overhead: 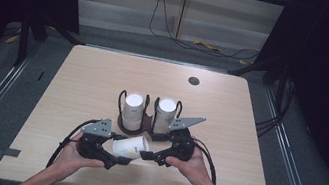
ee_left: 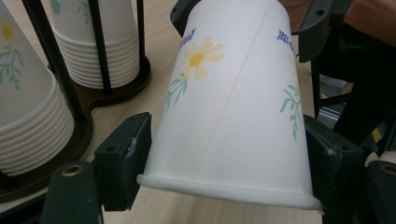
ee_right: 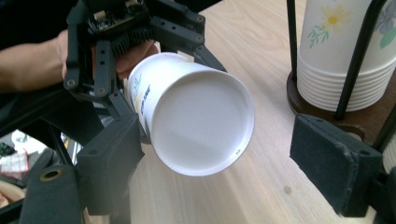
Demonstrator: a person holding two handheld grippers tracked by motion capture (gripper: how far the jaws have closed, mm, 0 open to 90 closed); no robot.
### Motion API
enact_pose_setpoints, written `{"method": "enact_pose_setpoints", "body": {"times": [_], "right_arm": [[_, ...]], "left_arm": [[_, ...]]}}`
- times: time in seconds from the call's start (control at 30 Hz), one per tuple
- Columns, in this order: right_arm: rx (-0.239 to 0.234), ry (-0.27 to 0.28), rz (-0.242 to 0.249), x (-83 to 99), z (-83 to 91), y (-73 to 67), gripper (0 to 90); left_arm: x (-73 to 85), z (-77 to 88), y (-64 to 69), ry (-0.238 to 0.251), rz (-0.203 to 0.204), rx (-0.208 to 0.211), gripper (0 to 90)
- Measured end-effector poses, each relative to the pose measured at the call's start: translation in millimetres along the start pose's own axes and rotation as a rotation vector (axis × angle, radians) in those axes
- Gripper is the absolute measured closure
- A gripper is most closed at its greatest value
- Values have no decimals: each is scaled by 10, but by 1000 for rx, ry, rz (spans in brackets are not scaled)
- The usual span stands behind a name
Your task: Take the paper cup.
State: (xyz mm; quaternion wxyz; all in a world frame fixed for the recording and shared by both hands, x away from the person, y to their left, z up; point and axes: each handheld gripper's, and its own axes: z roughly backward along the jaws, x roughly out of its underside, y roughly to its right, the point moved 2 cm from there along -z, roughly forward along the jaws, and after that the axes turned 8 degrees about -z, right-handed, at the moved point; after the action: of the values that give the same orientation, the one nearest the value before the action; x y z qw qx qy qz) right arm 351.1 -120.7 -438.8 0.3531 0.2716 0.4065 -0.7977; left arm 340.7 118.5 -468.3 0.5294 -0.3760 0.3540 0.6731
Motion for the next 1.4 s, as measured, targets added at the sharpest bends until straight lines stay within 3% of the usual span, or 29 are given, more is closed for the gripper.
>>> {"method": "enact_pose_setpoints", "body": {"times": [0.03,0.27,0.33,0.5,0.57,1.07,1.23,1.4], "right_arm": [[2,-5,4,4,4,-2,167],[-1,-44,28,24,11,-17,197],[8,-78,46,37,-2,-33,196],[24,-122,71,43,-11,-49,190],[52,-149,98,45,-17,-57,191],[70,-322,209,-8,-123,-135,190],[98,-400,242,35,-202,-129,203],[111,-399,257,45,-236,-104,200]], "left_arm": [[1,-8,-2,-22,1,-3,250],[-8,-44,-1,-52,-17,-6,248],[-34,-51,-1,-85,-34,0,248],[-49,-62,7,-114,-39,23,248],[-33,-84,26,-150,-50,28,249],[-54,-126,-4,-197,-76,26,251],[0,-162,28,-225,-97,32,252],[8,-196,60,-229,-106,46,252]]}}
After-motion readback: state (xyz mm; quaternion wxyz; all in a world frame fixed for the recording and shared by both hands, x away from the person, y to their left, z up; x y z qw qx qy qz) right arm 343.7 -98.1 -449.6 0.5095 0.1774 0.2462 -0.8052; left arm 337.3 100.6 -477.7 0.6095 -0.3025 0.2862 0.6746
